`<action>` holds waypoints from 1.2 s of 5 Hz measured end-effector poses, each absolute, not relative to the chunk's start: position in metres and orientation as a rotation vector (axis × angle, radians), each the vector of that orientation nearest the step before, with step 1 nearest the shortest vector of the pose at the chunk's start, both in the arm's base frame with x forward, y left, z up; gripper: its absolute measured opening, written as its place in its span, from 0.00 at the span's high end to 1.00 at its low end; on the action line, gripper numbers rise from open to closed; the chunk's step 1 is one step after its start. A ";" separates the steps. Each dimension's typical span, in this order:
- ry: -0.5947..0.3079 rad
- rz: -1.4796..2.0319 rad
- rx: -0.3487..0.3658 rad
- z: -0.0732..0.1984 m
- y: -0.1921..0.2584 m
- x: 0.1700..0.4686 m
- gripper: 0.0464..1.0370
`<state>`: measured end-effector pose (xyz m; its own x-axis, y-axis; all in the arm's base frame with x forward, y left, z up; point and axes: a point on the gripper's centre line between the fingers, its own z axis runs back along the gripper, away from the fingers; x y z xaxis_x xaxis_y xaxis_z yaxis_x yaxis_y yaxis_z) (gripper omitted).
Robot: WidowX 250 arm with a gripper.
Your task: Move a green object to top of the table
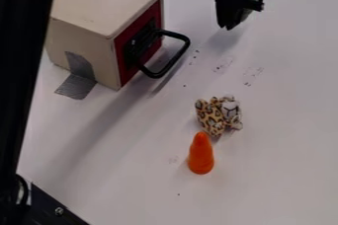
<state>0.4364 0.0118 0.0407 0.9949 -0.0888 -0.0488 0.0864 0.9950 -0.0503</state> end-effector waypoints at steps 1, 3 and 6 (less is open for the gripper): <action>0.081 -0.085 -0.044 0.024 0.012 0.441 0.95; 0.113 -0.107 -0.040 0.013 0.002 0.439 0.86; -0.039 -0.088 -0.019 0.073 -0.003 0.443 0.06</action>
<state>0.4434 -0.0033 0.0733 0.9954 -0.0871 0.0401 0.0878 0.9960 -0.0175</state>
